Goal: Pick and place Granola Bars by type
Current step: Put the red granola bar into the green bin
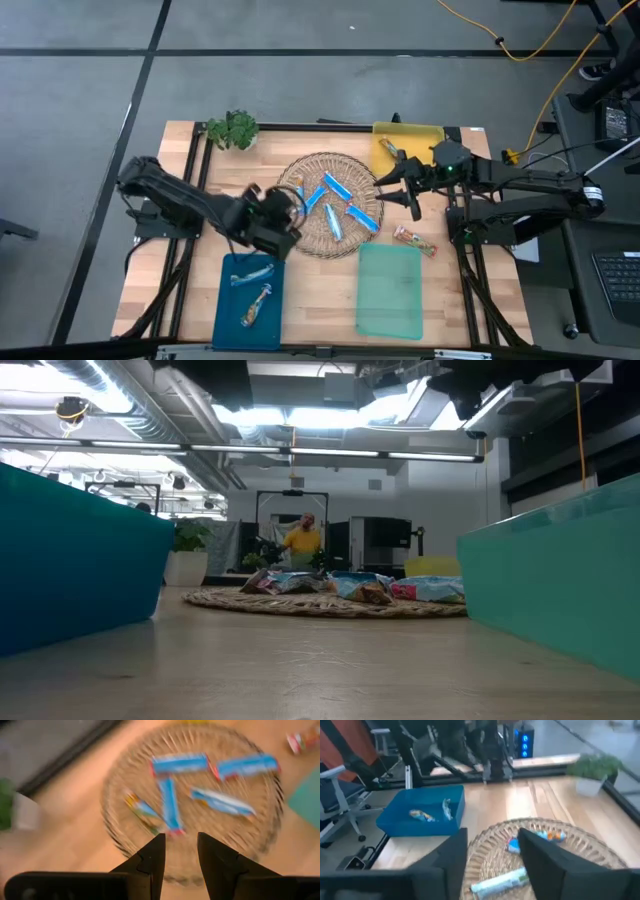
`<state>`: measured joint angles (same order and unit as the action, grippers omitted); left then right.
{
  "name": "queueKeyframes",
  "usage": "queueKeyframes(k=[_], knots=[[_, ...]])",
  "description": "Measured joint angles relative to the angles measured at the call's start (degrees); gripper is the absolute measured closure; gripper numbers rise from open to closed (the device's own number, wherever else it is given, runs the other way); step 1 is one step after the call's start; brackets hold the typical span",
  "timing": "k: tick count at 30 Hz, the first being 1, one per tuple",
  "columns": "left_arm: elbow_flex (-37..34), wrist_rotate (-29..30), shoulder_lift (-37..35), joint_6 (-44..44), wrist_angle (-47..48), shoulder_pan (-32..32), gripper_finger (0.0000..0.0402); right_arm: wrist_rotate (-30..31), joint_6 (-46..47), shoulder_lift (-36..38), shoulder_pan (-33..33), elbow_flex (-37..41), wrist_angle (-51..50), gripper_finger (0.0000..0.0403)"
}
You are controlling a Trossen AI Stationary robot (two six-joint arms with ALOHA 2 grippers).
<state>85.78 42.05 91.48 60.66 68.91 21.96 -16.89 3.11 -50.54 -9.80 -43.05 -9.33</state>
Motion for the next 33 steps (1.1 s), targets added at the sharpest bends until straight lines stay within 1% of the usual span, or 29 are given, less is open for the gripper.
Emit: queueKeyframes(k=[3, 7, 11, 15, 27, 33], knots=[[0.0, 3.3, -2.9, -2.7, 2.1, -0.9, 0.0296, 0.7, 2.8, 0.0, 0.0, 0.0, -2.2, 0.0177], [0.0, 5.8, -5.3, -5.4, 3.8, -2.5, 0.0296, 0.8, 7.1, 0.0, 0.0, 0.0, -9.2, 0.012], [0.0, 6.8, -5.7, -8.2, 4.4, -4.1, 0.0296, 0.8, 11.0, -2.5, 0.0, 0.0, -16.4, 0.009], [0.0, 6.6, -5.4, -10.6, 4.7, -5.5, 0.0296, 0.8, 13.0, -7.8, 0.4, 0.0, -18.9, 0.0085], [0.0, 6.4, -5.3, -11.0, 4.8, -6.4, 0.0296, 1.8, 13.4, -25.8, 0.8, 0.0, -16.2, 0.0084], [0.0, 6.3, -5.3, -9.9, 4.8, -6.4, 0.0296, 1.9, 14.9, -32.7, 0.8, 0.0, -12.4, 0.0083]])
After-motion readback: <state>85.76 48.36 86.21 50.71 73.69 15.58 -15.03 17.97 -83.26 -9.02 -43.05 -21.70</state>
